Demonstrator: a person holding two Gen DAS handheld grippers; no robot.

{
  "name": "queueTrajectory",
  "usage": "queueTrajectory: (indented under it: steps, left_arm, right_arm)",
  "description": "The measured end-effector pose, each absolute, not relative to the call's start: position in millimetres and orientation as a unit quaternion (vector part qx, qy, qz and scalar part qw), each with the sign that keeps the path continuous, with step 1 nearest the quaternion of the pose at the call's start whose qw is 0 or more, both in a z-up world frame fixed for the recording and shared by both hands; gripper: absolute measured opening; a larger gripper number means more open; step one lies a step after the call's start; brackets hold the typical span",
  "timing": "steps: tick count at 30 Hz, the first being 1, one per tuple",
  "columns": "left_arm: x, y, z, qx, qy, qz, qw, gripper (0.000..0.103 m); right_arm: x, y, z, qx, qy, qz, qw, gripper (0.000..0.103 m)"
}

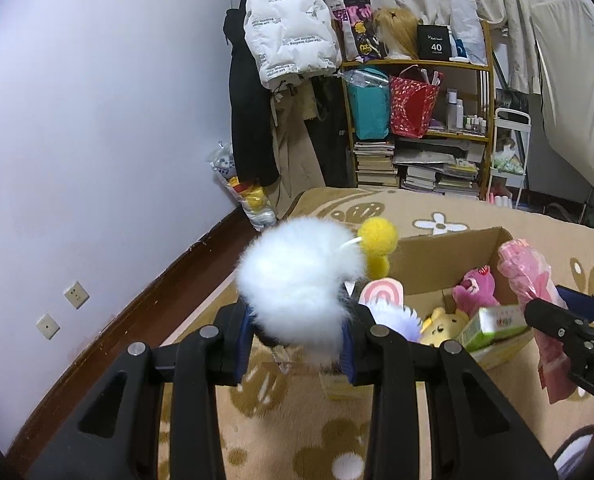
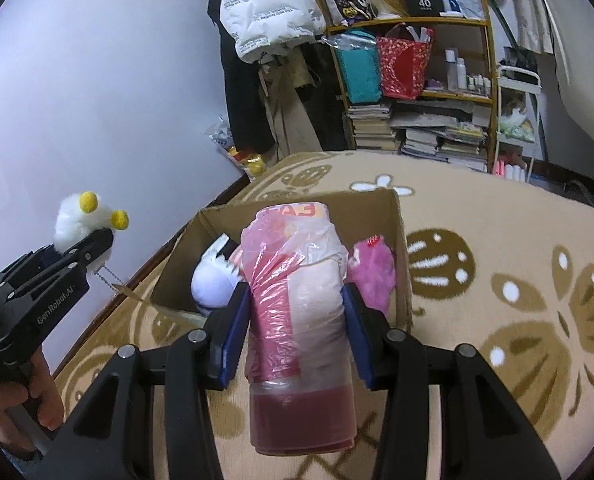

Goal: Organize soft objects
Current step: 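Lift the pom-pom with the left tool while the right tool carries the pink roll over the box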

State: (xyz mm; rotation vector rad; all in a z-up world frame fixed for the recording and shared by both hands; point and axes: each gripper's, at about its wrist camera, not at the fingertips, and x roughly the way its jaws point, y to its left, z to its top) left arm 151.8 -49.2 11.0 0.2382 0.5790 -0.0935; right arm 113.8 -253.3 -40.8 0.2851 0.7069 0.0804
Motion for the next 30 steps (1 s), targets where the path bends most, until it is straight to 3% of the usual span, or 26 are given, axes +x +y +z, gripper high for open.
queueTrajectory:
  steps: [30]
  left_arm:
    - [190.6,-91.8,-30.5,0.151,0.311,-0.095,0.934,0.036]
  right_arm:
    - [170.3,-277.8,-57.7,0.172,0.322,0.04,0.93,0.049]
